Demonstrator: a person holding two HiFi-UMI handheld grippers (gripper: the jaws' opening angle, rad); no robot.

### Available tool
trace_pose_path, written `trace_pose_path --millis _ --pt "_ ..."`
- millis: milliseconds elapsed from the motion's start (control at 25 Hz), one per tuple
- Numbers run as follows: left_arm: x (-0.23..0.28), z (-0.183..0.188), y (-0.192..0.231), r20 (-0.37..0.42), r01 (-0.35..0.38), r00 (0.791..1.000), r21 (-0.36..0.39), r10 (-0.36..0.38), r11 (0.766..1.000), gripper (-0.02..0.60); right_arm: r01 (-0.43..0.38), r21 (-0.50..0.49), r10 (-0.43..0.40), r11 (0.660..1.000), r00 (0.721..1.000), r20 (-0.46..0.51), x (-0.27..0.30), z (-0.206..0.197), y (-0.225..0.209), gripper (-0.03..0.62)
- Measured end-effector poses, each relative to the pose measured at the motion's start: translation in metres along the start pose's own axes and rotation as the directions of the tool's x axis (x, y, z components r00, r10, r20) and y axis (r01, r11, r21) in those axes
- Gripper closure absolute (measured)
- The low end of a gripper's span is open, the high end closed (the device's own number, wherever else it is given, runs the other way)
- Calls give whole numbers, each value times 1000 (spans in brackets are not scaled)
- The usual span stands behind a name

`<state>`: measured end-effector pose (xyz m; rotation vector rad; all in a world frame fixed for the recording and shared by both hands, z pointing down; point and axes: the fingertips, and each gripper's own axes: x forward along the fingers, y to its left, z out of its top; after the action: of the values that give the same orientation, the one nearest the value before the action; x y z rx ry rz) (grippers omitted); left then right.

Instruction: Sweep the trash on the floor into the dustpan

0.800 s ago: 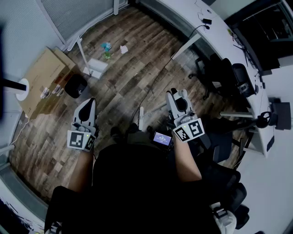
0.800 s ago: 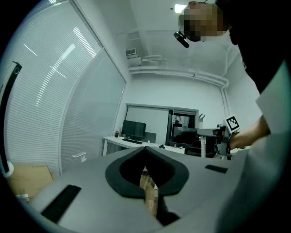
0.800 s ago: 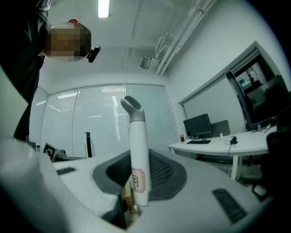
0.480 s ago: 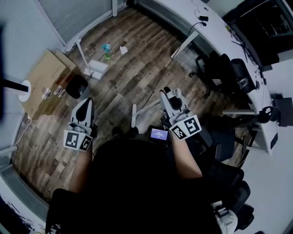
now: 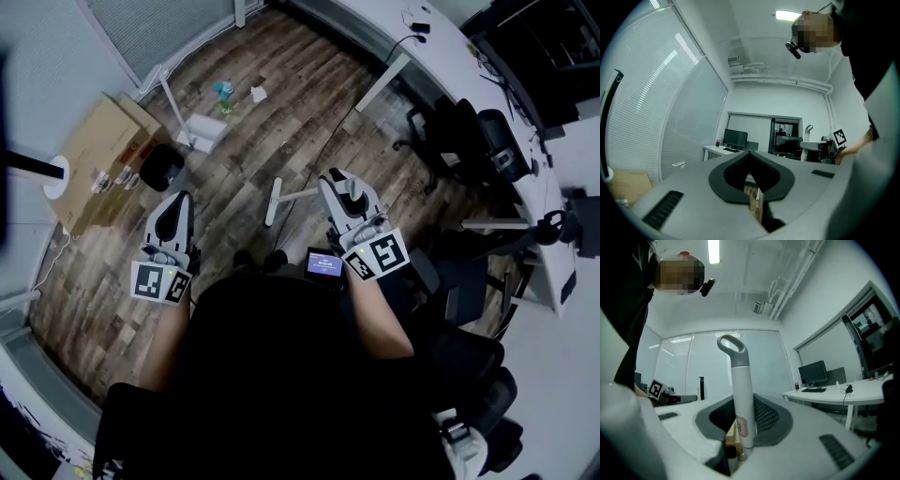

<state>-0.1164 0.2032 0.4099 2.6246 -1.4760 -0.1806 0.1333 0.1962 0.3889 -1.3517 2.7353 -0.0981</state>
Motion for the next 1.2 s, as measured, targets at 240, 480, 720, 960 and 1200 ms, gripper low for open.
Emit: trace_pose_path --millis 240,480,720,960,1200 --pt "-6 1 -3 -11 -20 1000 8 20 1000 586 36 7 -36 999 999 -5 -12 2 -17 505" --pt "-10 2 -12 -20 -29 999 30 29 999 586 65 22 -65 998 998 -5 -27 4 -26 505" --pt "-12 4 -19 -19 -27 999 57 29 998 586 53 40 -52 998 999 -8 -39 0 -20 505" --pt "-8 1 -29 -39 -26 999 71 29 997 586 46 64 -47 997 999 8 -57 1 -30 506" --pt "11 -1 -46 -51 -10 999 76 13 997 586 27 71 -28 997 1000 10 -67 -2 -46 505"
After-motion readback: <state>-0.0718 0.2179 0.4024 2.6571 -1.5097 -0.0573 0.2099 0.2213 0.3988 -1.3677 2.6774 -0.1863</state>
